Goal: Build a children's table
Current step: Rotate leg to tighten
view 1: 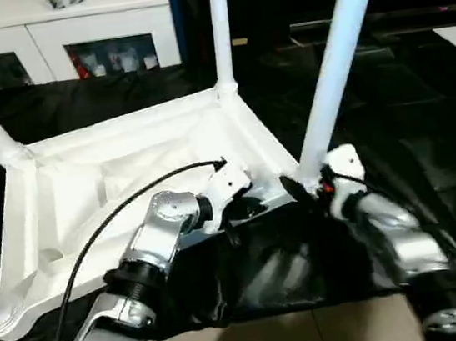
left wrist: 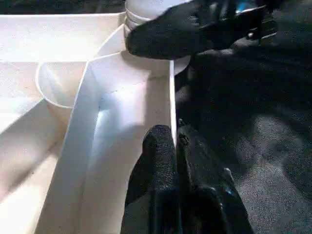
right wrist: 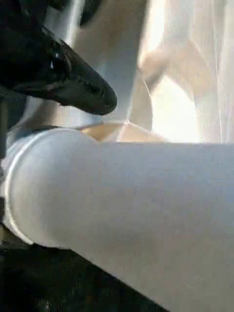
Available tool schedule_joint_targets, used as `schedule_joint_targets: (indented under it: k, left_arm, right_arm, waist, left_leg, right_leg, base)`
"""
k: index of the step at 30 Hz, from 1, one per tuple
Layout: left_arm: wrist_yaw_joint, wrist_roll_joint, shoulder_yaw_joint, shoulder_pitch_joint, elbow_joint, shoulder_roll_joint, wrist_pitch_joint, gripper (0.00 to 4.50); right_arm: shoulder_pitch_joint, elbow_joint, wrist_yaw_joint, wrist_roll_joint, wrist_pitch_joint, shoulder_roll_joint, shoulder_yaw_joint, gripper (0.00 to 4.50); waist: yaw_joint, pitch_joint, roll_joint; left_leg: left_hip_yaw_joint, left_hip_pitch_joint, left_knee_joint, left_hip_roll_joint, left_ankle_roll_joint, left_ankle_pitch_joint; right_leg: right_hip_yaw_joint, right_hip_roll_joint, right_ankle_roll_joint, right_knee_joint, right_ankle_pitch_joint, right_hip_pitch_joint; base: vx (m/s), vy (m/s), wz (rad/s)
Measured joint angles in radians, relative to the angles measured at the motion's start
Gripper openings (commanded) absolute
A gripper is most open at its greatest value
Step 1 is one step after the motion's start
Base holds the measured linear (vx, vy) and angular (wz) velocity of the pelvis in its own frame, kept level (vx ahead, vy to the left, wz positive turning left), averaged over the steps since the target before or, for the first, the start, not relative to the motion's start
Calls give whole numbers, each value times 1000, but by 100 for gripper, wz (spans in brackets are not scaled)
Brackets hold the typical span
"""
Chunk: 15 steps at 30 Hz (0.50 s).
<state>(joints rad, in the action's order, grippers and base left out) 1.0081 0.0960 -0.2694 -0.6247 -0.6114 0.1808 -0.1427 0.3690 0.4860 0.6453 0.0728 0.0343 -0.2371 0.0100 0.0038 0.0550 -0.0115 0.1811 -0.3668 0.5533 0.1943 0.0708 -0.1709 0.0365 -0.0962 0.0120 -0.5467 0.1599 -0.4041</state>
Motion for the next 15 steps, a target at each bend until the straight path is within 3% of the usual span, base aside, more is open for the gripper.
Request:
schedule_joint_targets:
  k: [7, 8, 12, 13, 15]
  left_arm:
    - [186, -43, -2, 19, 27, 88, 56, 0]
    - [207, -48, -3, 19, 27, 97, 64, 0]
    - [298, -69, -12, 19, 24, 143, 99, 0]
    - [309, -73, -13, 19, 22, 150, 104, 0]
    - [338, -79, -14, 19, 16, 163, 118, 0]
  right_arm:
    - [-15, -47, 304, 52, -7, -101, 59, 393]
    - [-14, -48, 342, 58, -9, -121, 63, 368]
    - [-2, -48, 501, 84, -15, -175, 105, 356]
    - [1, -48, 517, 86, -15, -177, 110, 327]
    - [8, -48, 555, 87, -8, -188, 120, 319]
  waist:
    - [17, 0, 0]
    - [19, 0, 0]
    - [31, 3, 3]
    - [31, 3, 4]
    - [31, 5, 7]
  left_leg:
    - [6, -1, -6, 13, 0, 0]
    - [8, -2, -5, 13, 0, 0]
    - [14, -3, -5, 14, -3, 2]
    - [15, -3, -4, 14, -3, 2]
    - [16, -3, -2, 13, 1, 0]
  right_leg:
    - [8, 6, 1, -17, 2, -9]
    - [8, 6, 1, -18, 3, -11]
    - [6, 6, 0, -20, 4, -14]
    - [5, 5, 0, -20, 4, -14]
    - [4, 4, 0, -22, 4, -14]
  base:
    - [26, -28, 4]
    - [0, 0, 0]
    - [0, 0, 0]
    - [0, 0, 0]
    - [0, 0, 0]
